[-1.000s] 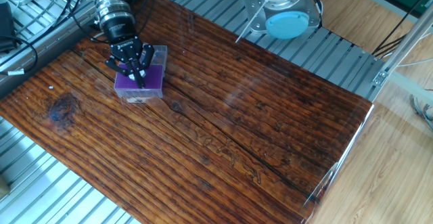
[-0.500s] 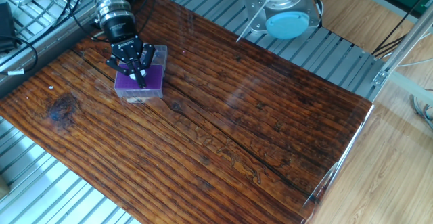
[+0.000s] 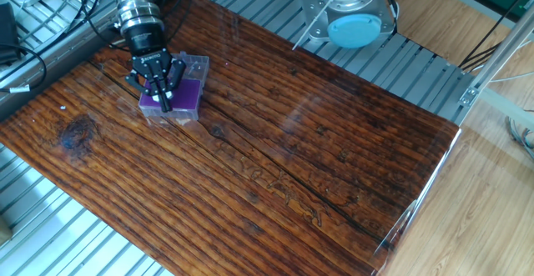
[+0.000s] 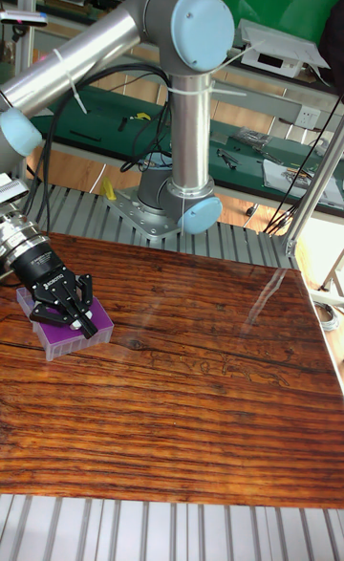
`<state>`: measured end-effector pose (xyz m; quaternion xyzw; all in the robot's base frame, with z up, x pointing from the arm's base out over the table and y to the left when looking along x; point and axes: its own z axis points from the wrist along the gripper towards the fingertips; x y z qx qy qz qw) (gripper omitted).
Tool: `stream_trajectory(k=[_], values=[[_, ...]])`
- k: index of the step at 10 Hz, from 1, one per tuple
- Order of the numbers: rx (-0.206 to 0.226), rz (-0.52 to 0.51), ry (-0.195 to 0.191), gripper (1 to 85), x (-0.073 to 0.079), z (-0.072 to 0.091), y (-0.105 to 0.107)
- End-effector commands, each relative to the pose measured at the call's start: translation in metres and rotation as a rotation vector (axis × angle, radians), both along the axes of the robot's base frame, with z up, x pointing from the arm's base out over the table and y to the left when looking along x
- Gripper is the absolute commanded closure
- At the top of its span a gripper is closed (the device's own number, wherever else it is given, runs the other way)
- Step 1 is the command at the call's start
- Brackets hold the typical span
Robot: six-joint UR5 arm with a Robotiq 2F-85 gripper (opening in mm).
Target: Insert a small pipette tip into the holder for small pipette tips
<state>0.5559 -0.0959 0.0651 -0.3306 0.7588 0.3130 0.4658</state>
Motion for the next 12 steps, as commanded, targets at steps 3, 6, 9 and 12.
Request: stream_trajectory(k=[3, 6, 9, 12], values=[[0.038, -0.014, -0.008, 84.7, 0.004, 0.011, 0.0], [0.103, 0.022, -0.089, 84.7, 0.002, 0.035, 0.009], [0.154, 0.022, -0.127, 84.7, 0.005, 0.052, 0.012], [0.12, 0.016, -0.122, 84.7, 0.006, 0.044, 0.009]])
